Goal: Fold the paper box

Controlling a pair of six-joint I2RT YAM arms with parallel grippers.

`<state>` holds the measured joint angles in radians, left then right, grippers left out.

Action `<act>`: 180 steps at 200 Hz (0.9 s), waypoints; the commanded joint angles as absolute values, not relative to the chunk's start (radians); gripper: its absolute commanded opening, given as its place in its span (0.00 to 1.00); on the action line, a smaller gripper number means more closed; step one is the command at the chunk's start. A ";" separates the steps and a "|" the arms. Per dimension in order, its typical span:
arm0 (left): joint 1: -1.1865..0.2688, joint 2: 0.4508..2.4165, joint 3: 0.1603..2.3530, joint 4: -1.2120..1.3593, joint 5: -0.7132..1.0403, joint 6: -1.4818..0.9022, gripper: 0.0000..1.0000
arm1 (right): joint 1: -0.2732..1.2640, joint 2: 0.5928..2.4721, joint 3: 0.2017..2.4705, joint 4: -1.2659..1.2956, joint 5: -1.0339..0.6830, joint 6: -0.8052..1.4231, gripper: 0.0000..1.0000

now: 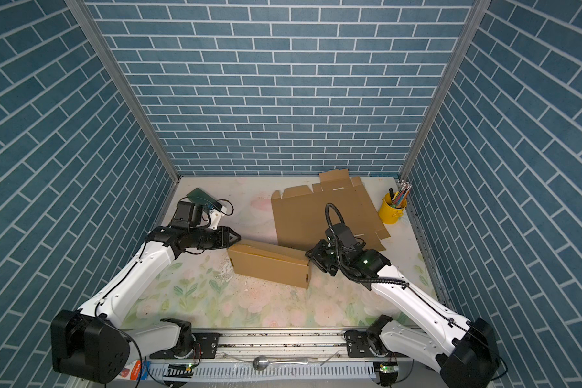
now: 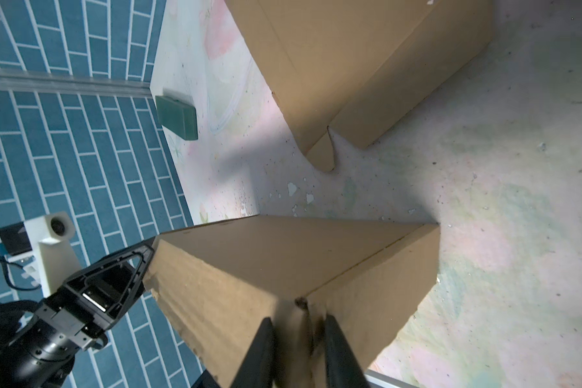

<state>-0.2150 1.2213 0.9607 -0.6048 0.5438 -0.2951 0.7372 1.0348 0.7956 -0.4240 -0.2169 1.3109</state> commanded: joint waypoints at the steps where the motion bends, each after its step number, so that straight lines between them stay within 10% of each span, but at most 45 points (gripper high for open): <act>1: -0.232 1.272 0.885 -0.751 0.515 -0.287 0.42 | 0.761 1.064 0.749 -0.343 -0.241 1.317 0.23; 136: -0.230 1.266 0.879 -0.766 0.462 -0.305 0.41 | 0.801 1.053 0.870 -0.555 -0.265 1.164 0.44; 180: -0.232 1.271 0.884 -0.764 0.466 -0.306 0.41 | 0.815 1.075 0.812 -0.534 -0.248 1.163 0.32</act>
